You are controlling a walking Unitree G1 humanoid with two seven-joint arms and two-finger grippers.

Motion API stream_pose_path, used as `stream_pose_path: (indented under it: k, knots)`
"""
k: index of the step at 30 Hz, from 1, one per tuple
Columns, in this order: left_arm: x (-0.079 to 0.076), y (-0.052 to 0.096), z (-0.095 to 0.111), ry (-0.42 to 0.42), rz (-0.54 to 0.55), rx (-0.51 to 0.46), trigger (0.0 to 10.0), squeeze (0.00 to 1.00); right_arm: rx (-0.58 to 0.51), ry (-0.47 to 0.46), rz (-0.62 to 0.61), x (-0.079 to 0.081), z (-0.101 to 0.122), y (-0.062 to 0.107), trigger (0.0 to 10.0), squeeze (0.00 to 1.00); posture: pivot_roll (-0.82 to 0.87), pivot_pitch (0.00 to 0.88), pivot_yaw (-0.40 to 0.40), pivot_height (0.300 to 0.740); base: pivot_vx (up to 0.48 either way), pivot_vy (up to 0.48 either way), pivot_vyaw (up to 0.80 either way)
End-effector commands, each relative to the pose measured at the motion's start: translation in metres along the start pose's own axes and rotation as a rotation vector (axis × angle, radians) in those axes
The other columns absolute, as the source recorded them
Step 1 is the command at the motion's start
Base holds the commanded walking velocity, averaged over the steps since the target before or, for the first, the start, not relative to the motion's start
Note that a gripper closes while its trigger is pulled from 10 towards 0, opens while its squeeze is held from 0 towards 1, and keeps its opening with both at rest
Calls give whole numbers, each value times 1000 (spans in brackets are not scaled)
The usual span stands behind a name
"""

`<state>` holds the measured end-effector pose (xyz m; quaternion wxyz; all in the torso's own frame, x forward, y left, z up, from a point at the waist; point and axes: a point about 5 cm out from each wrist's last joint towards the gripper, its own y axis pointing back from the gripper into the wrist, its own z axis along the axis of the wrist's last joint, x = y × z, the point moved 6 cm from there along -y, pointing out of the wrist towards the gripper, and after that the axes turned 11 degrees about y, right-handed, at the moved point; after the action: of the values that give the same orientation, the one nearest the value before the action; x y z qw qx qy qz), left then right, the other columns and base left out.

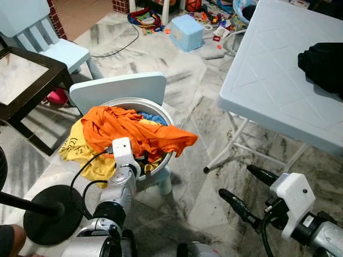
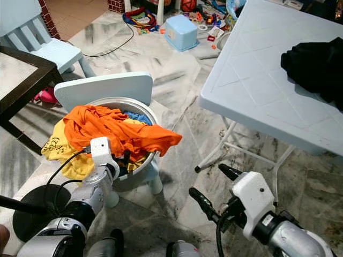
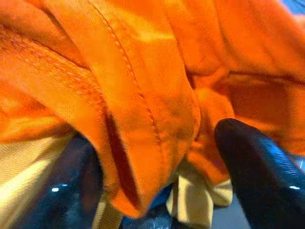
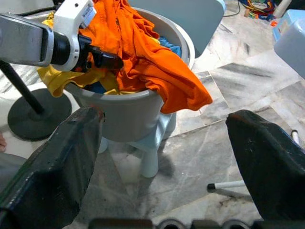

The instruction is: Hang hanger

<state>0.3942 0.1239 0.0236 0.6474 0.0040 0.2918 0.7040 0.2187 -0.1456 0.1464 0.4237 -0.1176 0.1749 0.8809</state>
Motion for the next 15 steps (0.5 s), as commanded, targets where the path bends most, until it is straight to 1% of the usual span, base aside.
stream_pose_path:
  k: [1, 9, 10, 11, 12, 14, 15]
  knots:
    - [-3, -1, -2, -18, -2, 2, 0, 0, 3, 17, 2, 1, 1, 0, 10000, 0, -297, 242, -103, 740, 0, 0, 0]
    - [-2, -1, -5, -42, -5, 15, 0, 0, -5, 37, 5, -2, 1, -5, 10000, 0, -288, 231, -101, 740, 0, 0, 0]
    - [-4, -1, -11, -62, -10, 45, 10000, 0, -7, 43, 12, -2, 0, -7, 10000, 0, -277, 222, -101, 740, 0, 0, 0]
    - [-5, -1, -16, -70, -11, 69, 10000, 0, -9, 50, 21, -1, 0, -9, 10000, 0, -275, 220, -101, 740, 0, 0, 0]
    - [-5, -1, -16, -70, -11, 69, 10000, 0, -9, 50, 21, -1, 0, -9, 10000, 0, -275, 220, -101, 740, 0, 0, 0]
    - [-12, 1, -22, -69, -31, 78, 10000, 0, -18, 54, 32, 0, 0, -12, 10000, 0, -263, 213, -102, 740, 0, 0, 0]
    - [-12, 1, -22, -69, -31, 78, 10000, 0, -18, 54, 32, 0, 0, -12, 10000, 0, -263, 213, -102, 740, 0, 0, 0]
